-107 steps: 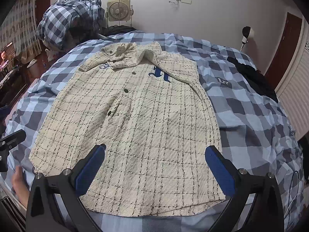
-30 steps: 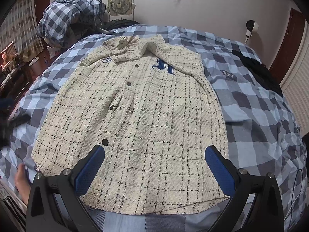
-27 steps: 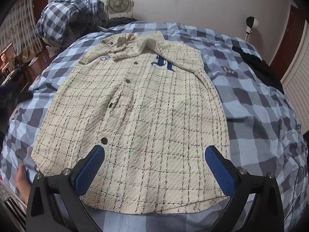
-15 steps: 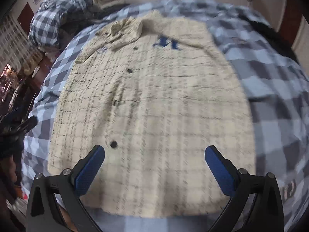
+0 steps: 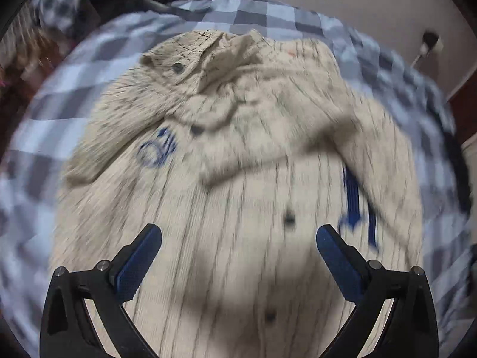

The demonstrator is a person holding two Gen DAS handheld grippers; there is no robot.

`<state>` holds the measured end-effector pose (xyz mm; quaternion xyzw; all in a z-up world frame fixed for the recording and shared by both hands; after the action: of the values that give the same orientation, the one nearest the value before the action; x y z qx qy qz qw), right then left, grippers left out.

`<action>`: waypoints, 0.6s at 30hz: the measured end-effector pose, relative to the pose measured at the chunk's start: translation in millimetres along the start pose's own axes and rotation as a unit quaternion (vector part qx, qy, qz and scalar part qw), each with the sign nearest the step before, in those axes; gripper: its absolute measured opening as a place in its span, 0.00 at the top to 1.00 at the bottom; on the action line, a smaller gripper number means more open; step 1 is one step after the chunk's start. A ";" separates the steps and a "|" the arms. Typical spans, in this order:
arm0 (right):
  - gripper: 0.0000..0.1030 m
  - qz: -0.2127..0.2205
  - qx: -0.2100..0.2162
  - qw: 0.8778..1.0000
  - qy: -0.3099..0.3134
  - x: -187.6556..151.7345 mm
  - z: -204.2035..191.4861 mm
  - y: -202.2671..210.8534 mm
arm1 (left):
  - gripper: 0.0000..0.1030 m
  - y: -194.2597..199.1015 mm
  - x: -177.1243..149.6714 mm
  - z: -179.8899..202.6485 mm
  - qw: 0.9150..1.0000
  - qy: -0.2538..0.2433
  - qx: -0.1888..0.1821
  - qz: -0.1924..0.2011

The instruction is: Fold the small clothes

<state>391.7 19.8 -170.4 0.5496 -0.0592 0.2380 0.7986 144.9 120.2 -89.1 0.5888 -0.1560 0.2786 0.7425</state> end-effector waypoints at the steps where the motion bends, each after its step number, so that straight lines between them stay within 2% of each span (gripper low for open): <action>1: 0.01 -0.003 0.001 1.000 0.010 6.4 -5.3 -5.7 | 0.00 -0.9 -0.9 0.0 1.000 0.003 -0.004 -0.003; 5: 0.01 -0.005 -0.015 1.000 0.019 16.2 -23.7 -24.0 | 0.00 -5.1 -3.8 0.7 1.000 0.015 -0.018 -0.009; 9: 0.02 -0.021 -0.009 1.000 0.008 14.4 -29.2 -38.1 | 0.00 -8.8 -4.8 2.6 1.000 0.016 -0.020 -0.012; 10: 0.08 -0.026 -0.001 1.000 0.004 20.3 -35.8 -42.0 | 0.00 -10.2 -4.8 2.7 1.000 0.018 -0.021 -0.013; 12: 0.54 -0.037 0.047 0.998 -0.023 21.4 -36.0 -42.7 | 0.00 -13.0 -4.6 1.9 0.999 0.023 -0.020 -0.015; 13: 0.63 -0.037 0.063 0.996 -0.045 22.1 -27.6 -38.9 | 0.00 -13.4 -4.9 1.4 0.999 0.025 -0.021 -0.016; 14: 0.82 -0.033 0.086 0.994 -0.059 23.1 -20.5 -33.2 | 0.00 -13.6 -4.8 1.4 0.999 0.028 -0.022 -0.015; 15: 0.83 -0.024 0.112 0.991 -0.068 25.3 -12.5 -24.7 | 0.00 -13.5 -4.7 1.2 0.999 0.030 -0.023 -0.015; 18: 0.87 0.023 0.149 0.984 -0.093 35.6 28.9 15.2 | 0.00 -11.3 -4.1 0.8 0.999 0.029 -0.019 -0.011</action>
<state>421.1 9.1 -133.6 0.6804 -0.1092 0.2102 0.6935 148.5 116.8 -100.1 0.5678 -0.1330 0.2847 0.7609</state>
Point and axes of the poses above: each gripper's, at about its wrist camera, not at the fingertips, and y roughly against the way its jaws point, z to its right, x to its top, the point moved 9 cm from there along -y, roughly the way its jaws point, and after that the axes turned 13 degrees about -x, right-handed, at the moved point
